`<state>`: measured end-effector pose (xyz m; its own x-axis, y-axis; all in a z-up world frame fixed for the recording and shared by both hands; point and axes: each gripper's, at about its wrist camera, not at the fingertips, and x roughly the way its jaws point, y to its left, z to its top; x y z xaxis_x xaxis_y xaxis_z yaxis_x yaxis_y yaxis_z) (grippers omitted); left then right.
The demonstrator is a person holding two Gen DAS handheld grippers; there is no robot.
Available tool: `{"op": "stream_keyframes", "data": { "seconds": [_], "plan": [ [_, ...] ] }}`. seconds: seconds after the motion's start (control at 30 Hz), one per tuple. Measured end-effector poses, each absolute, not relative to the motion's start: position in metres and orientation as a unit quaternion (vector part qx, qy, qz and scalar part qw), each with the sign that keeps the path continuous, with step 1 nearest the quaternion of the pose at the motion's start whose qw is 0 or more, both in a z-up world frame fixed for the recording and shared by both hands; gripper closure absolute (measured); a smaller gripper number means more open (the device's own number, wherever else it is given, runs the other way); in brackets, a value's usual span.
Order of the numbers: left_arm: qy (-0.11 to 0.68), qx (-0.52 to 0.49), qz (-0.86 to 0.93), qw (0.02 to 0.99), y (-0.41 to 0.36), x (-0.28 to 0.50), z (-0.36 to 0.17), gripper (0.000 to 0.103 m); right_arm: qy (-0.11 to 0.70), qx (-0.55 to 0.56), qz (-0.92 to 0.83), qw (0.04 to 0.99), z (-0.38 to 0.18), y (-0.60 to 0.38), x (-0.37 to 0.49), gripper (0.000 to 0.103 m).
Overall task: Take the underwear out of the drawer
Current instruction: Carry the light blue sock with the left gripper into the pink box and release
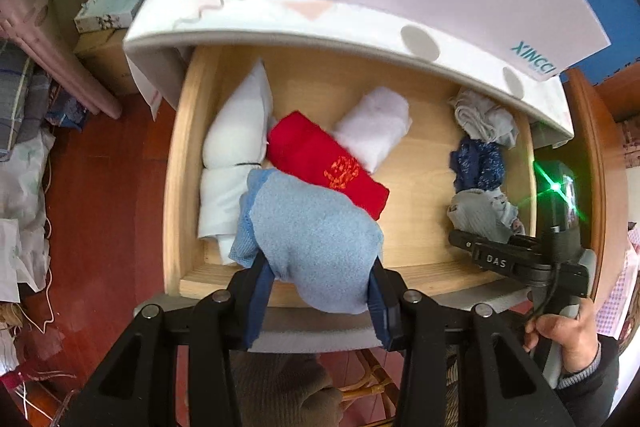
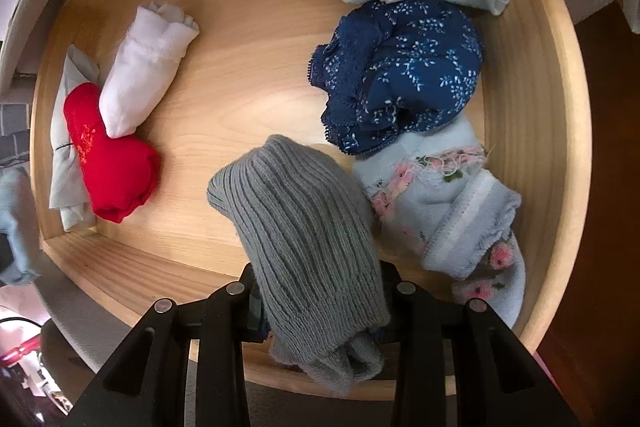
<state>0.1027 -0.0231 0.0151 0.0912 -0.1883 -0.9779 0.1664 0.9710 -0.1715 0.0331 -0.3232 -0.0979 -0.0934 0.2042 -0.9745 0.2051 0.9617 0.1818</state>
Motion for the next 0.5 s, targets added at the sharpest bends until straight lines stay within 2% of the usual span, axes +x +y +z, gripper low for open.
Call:
{"op": "stream_keyframes", "data": {
  "seconds": [0.3,0.5],
  "plan": [
    [0.629,-0.008,-0.121,0.768,-0.015,0.106,0.058,0.06,0.744,0.102,-0.022,0.66,-0.093,-0.316,0.035,0.07],
    [0.592,-0.009,-0.132,0.795,-0.011,0.114,0.102,0.06,0.748,0.029,-0.03,0.663,-0.09,-0.296,0.041,0.07]
  ]
}}
